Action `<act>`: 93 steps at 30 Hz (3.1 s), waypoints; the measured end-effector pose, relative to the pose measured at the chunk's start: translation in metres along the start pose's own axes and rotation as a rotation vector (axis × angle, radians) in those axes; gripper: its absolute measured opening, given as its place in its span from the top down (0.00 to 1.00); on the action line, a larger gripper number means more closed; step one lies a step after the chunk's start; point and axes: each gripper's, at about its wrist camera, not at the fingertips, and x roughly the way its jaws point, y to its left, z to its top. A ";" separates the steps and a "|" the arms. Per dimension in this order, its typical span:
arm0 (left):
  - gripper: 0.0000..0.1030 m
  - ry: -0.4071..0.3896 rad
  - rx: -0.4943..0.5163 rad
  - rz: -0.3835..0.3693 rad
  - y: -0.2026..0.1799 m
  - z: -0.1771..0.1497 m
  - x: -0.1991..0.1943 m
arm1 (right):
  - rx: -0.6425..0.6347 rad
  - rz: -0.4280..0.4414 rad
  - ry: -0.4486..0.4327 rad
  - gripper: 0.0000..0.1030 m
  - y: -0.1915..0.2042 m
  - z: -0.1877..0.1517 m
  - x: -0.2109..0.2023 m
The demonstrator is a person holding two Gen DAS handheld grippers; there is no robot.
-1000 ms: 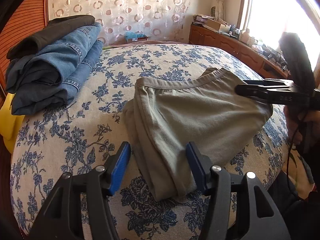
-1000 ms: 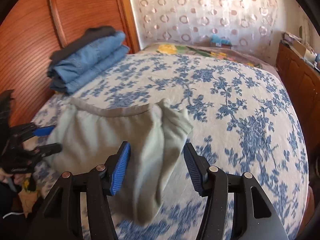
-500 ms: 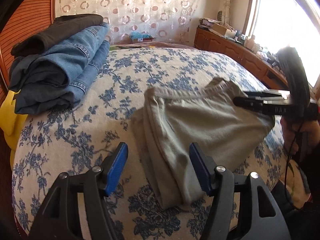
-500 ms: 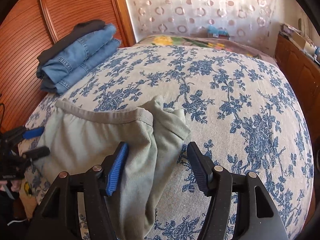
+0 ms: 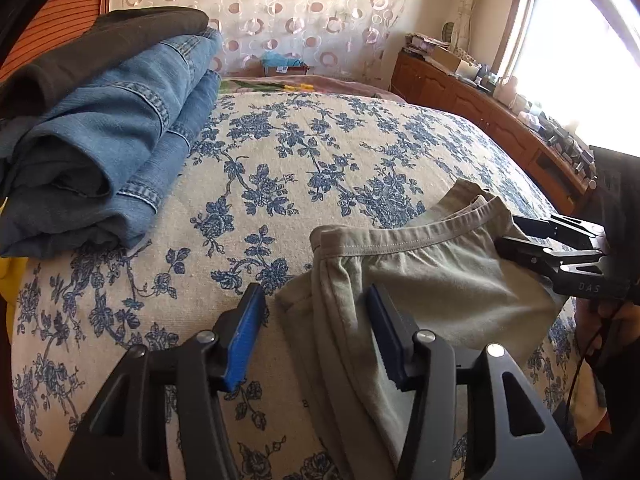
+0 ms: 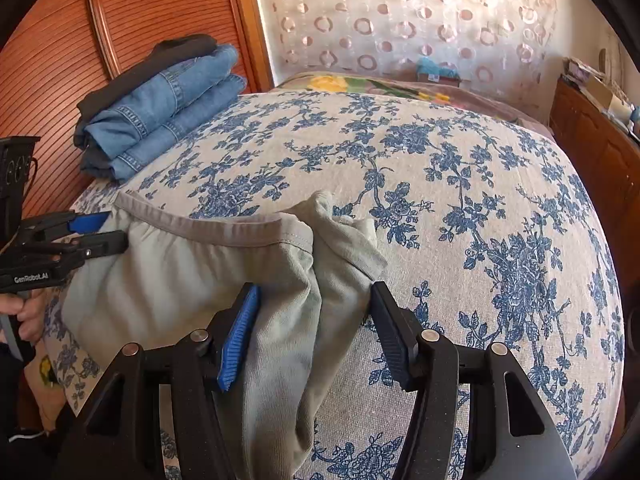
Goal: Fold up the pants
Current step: 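Close the left gripper on the shorts' waistband edge while the right gripper grips beside it, then lift the folded shorts with both grippers and carry them onto the jeans stack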
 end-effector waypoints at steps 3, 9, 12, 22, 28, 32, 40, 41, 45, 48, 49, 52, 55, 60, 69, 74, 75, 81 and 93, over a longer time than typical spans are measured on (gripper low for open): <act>0.65 0.005 0.003 -0.031 -0.001 0.001 0.001 | -0.009 0.000 0.002 0.43 0.002 0.000 0.000; 0.75 0.015 0.000 -0.067 -0.004 0.000 0.000 | -0.009 0.004 0.002 0.43 0.002 0.000 0.001; 0.79 0.015 -0.005 -0.077 -0.004 0.000 0.001 | -0.010 0.004 0.002 0.43 0.002 0.000 0.001; 0.81 0.025 -0.024 -0.096 -0.003 0.003 0.004 | -0.014 0.039 -0.001 0.55 0.003 -0.001 0.000; 0.82 0.022 -0.010 -0.092 -0.005 0.005 0.006 | -0.008 0.061 -0.006 0.67 0.001 -0.002 -0.001; 0.89 0.001 -0.010 -0.107 -0.007 0.004 0.000 | -0.015 0.073 -0.009 0.78 0.004 -0.003 -0.001; 0.91 -0.067 0.009 -0.126 -0.018 0.006 -0.025 | -0.020 0.077 -0.039 0.89 0.005 -0.003 -0.009; 0.91 -0.077 0.016 -0.128 -0.020 0.007 -0.029 | -0.021 0.075 -0.051 0.89 0.006 -0.003 -0.012; 0.91 -0.112 0.028 -0.130 -0.024 0.010 -0.044 | -0.026 0.079 -0.111 0.89 0.012 0.000 -0.029; 0.91 -0.142 0.031 -0.126 -0.026 0.013 -0.055 | -0.057 0.073 -0.151 0.89 0.021 0.006 -0.043; 0.91 -0.151 0.029 -0.126 -0.026 0.015 -0.057 | -0.067 0.068 -0.162 0.89 0.023 0.008 -0.047; 0.91 -0.184 0.021 -0.121 -0.025 0.019 -0.068 | -0.086 0.060 -0.195 0.89 0.027 0.016 -0.058; 0.91 -0.216 0.013 -0.113 -0.020 0.023 -0.078 | -0.097 0.060 -0.219 0.89 0.030 0.028 -0.065; 0.91 -0.257 0.013 -0.078 -0.013 0.027 -0.092 | -0.129 0.066 -0.245 0.89 0.040 0.046 -0.068; 0.91 -0.305 0.005 -0.025 0.003 0.031 -0.112 | -0.165 0.089 -0.280 0.89 0.059 0.070 -0.069; 0.91 -0.319 0.008 -0.003 0.008 0.031 -0.119 | -0.184 0.095 -0.293 0.89 0.069 0.078 -0.069; 0.91 -0.323 0.009 0.002 0.008 0.031 -0.121 | -0.189 0.096 -0.296 0.89 0.071 0.080 -0.070; 0.91 -0.339 0.002 0.023 0.016 0.040 -0.124 | -0.213 0.103 -0.311 0.89 0.080 0.096 -0.066; 0.91 -0.375 -0.049 0.097 0.068 0.083 -0.115 | -0.265 0.160 -0.337 0.89 0.094 0.183 -0.025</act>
